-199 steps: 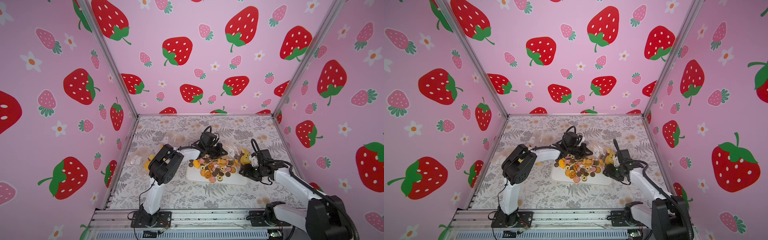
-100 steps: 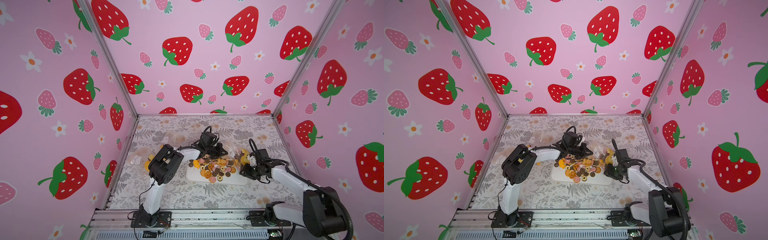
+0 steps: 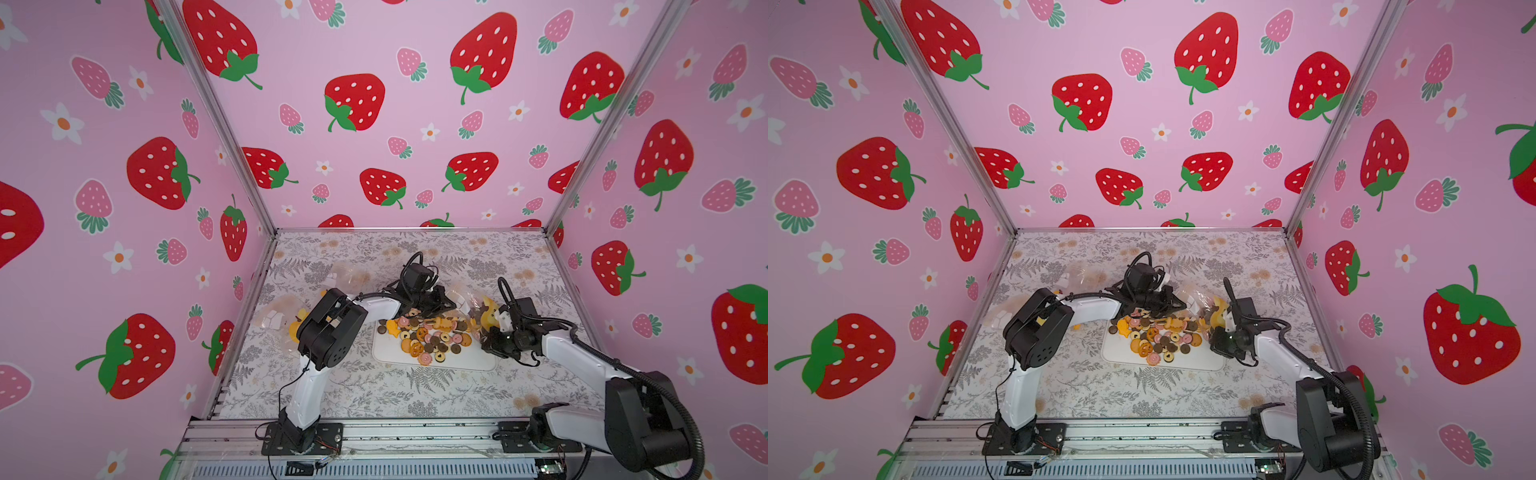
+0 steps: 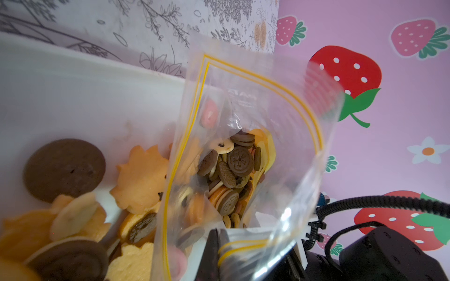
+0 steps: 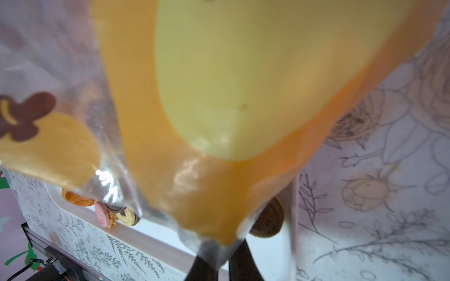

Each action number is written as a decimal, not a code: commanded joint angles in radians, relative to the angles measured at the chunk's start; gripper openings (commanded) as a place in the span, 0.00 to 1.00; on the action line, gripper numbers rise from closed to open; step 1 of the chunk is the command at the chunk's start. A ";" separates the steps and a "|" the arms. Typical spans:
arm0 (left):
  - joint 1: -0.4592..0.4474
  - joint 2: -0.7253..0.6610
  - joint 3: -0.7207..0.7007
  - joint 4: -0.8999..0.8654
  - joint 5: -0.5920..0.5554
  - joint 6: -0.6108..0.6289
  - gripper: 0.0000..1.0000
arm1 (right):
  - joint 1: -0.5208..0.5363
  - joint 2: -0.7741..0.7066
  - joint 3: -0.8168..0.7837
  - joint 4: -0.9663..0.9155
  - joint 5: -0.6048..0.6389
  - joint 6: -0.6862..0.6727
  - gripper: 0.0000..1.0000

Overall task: Pour cookies out of the ziploc bag
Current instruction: 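Pour the cookies out of the ziploc bag onto the tray.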

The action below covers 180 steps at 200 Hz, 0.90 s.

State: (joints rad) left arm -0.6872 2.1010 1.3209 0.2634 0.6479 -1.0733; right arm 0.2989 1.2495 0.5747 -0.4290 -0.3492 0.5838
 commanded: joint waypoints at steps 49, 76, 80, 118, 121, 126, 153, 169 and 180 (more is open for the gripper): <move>-0.002 -0.028 0.020 0.027 0.028 -0.013 0.00 | -0.004 -0.086 0.037 -0.091 0.023 -0.002 0.00; -0.004 -0.030 0.030 0.024 0.046 -0.009 0.00 | -0.026 -0.116 0.082 -0.155 0.033 -0.031 0.00; -0.006 -0.031 0.034 0.024 0.050 -0.008 0.00 | -0.031 -0.125 0.089 -0.166 0.035 -0.036 0.00; -0.029 -0.034 0.073 -0.019 0.068 0.024 0.00 | -0.122 -0.185 0.174 -0.267 0.049 -0.098 0.00; -0.031 -0.033 0.076 -0.018 0.070 0.027 0.00 | -0.132 -0.188 0.180 -0.272 0.048 -0.102 0.00; -0.036 -0.032 0.080 -0.017 0.074 0.028 0.00 | -0.149 -0.190 0.189 -0.280 0.044 -0.113 0.00; -0.047 -0.030 0.099 -0.024 0.082 0.026 0.00 | -0.241 -0.184 0.232 -0.305 0.001 -0.159 0.00; -0.055 -0.038 0.100 -0.029 0.083 0.028 0.00 | -0.274 -0.174 0.255 -0.314 -0.011 -0.179 0.00; -0.059 -0.047 0.097 -0.038 0.081 0.032 0.00 | -0.292 -0.168 0.271 -0.319 -0.017 -0.189 0.00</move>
State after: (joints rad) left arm -0.7372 2.1002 1.3849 0.2501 0.7090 -1.0519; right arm 0.0402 1.0752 0.7979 -0.6987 -0.3355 0.4477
